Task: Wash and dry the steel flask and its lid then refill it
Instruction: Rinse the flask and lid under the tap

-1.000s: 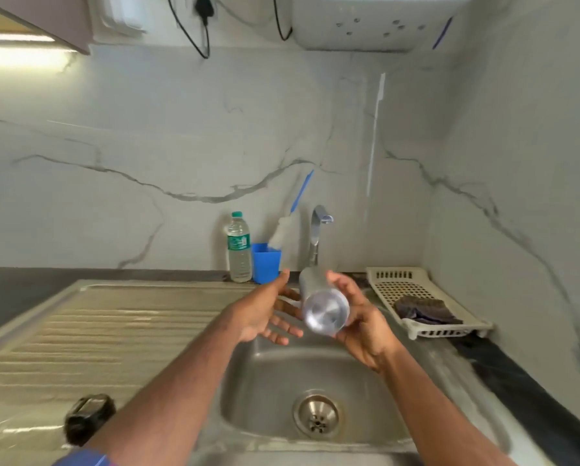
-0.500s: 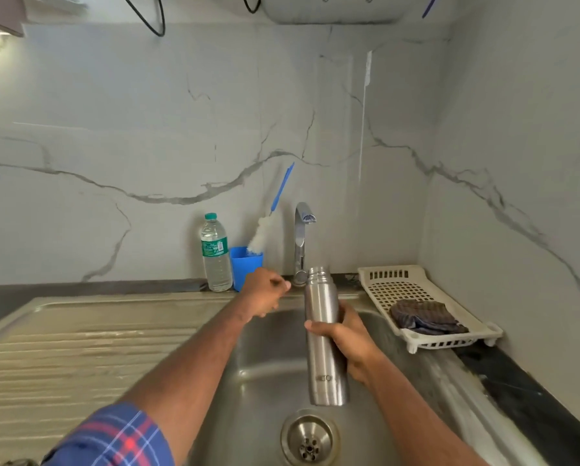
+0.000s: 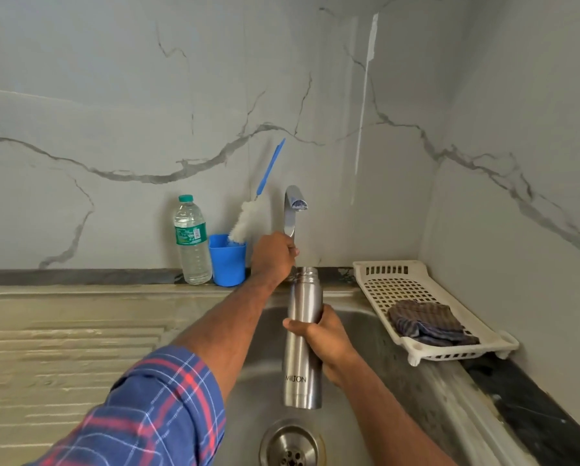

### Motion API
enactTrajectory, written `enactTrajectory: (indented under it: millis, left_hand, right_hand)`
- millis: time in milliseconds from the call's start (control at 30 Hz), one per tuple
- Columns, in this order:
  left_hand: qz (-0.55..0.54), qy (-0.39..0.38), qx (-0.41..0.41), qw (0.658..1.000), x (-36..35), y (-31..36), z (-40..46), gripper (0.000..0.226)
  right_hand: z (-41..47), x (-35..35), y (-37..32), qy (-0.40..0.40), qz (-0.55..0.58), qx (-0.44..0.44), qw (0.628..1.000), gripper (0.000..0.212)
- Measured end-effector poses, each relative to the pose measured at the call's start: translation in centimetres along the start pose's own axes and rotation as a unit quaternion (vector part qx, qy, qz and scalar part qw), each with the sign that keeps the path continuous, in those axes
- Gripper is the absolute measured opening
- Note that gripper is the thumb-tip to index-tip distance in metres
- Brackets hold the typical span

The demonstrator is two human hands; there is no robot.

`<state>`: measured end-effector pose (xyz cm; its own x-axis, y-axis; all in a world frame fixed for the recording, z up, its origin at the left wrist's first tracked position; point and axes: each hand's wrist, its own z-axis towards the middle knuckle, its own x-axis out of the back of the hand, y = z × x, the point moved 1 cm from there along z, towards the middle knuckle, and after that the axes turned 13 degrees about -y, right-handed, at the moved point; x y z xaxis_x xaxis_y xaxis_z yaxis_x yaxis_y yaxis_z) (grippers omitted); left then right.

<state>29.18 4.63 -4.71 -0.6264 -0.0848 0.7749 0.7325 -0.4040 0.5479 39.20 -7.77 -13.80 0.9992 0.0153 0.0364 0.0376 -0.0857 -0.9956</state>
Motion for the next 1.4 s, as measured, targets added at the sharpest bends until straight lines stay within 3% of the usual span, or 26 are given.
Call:
enactTrajectory:
  millis: [233,967,1133,1267,1400]
  left_hand:
    - [-0.029,0.034,-0.001,0.999,0.0,-1.4,0.1,0.016]
    - [-0.139,0.025,0.052,0.989,0.0,-1.4,0.0,0.01]
    - [-0.197,0.026,0.136,0.97,0.0,-0.5,-3.6,0.038]
    - [-0.233,0.035,0.178,0.955,-1.3,0.3,-9.3,0.028]
    - [-0.28,-0.046,0.228,0.931,-3.2,0.2,-14.9,0.034]
  right_hand:
    - [0.7,-0.5,0.5,-0.016,0.033,-0.006,0.999,0.055]
    - [1.2,-1.1,0.8,-0.052,0.1,-0.019,0.994,0.051]
    - [1.1,-1.3,0.7,-0.068,0.093,-0.029,0.993,0.05]
    - [0.3,-1.0,0.2,-0.081,0.081,-0.027,0.993,0.045]
    - [-1.0,-0.9,-0.3,-0.101,0.097,-0.026,0.99,0.035]
